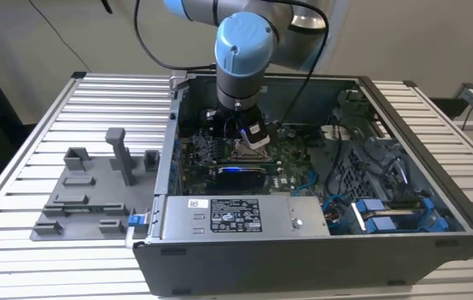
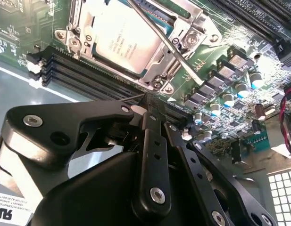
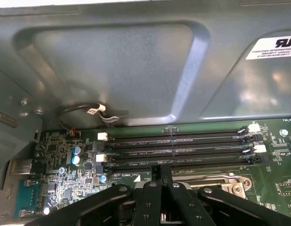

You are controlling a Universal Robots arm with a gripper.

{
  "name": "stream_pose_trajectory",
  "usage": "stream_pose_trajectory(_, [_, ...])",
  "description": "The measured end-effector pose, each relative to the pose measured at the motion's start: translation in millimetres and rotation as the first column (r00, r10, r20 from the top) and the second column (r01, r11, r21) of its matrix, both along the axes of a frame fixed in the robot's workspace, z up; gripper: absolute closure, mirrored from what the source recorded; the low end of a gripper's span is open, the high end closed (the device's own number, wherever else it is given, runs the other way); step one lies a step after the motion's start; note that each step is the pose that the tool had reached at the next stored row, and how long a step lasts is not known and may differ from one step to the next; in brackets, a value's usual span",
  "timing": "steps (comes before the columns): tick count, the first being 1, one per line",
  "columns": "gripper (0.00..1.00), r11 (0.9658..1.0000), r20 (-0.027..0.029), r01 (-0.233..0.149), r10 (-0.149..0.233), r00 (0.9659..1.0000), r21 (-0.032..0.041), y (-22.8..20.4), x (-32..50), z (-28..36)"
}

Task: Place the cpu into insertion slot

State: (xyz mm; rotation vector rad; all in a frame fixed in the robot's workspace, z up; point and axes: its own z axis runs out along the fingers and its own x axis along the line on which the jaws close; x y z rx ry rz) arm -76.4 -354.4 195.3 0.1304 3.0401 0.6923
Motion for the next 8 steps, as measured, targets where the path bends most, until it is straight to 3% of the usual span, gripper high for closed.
stream_pose_trajectory(8, [0.89,1.0,0.0001,0.0,0.0,1.0,0.0015,0.0,4.1,-0.1])
